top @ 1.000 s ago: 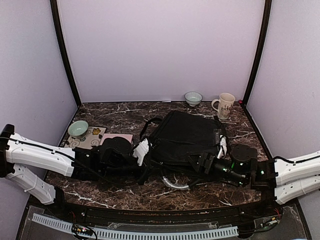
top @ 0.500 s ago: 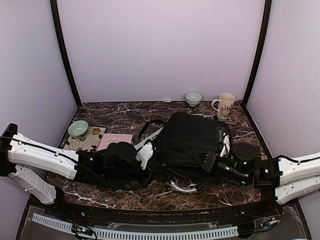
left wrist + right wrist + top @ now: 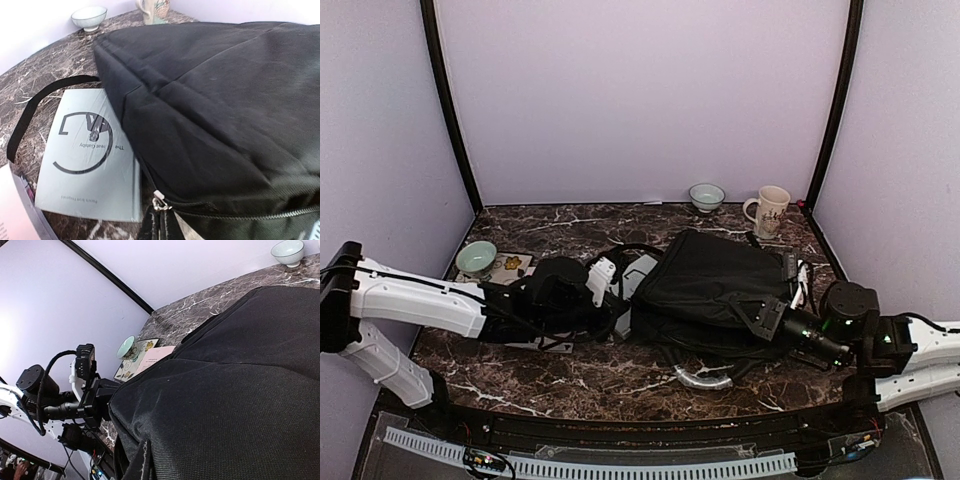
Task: Pack the student bag
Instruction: Unzip the largest pocket of the student bag.
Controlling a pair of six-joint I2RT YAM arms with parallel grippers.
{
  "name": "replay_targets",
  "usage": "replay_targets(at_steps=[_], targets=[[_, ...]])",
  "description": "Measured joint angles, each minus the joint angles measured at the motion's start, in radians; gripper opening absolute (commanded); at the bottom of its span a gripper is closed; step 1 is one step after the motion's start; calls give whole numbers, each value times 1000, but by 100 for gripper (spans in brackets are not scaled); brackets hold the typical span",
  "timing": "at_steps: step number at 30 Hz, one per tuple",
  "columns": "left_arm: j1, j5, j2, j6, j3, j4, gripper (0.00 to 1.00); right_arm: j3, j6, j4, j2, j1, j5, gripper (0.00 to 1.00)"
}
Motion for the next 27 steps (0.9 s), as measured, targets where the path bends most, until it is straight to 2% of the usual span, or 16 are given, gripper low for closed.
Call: replay_targets(at_steps=[1, 2, 4, 7, 11, 17, 22, 27], targets=[[10, -2, 49, 2, 14, 2, 2, 0, -1, -12, -8, 0, 8, 0], [22, -2, 97, 5, 46, -2, 10, 0, -2, -25, -15, 0, 16, 0], [36, 3, 155, 10, 84, 2, 33, 0, -3, -46, -21, -1, 36, 0], [52, 3, 176, 15, 85, -7, 60, 0, -2, -68, -15, -1, 63, 0], [61, -44, 123, -8, 73, -75, 80, 5, 3, -61, 26, 0, 97, 0], [61, -247, 29, -117, 71, -309, 98, 36, 30, -47, 156, 0, 209, 0], [64, -418, 34, -257, 35, -529, 99, 69, 84, -75, 246, 0, 311, 0], [65, -440, 89, -307, 23, -617, 96, 66, 106, -73, 242, 0, 335, 0]])
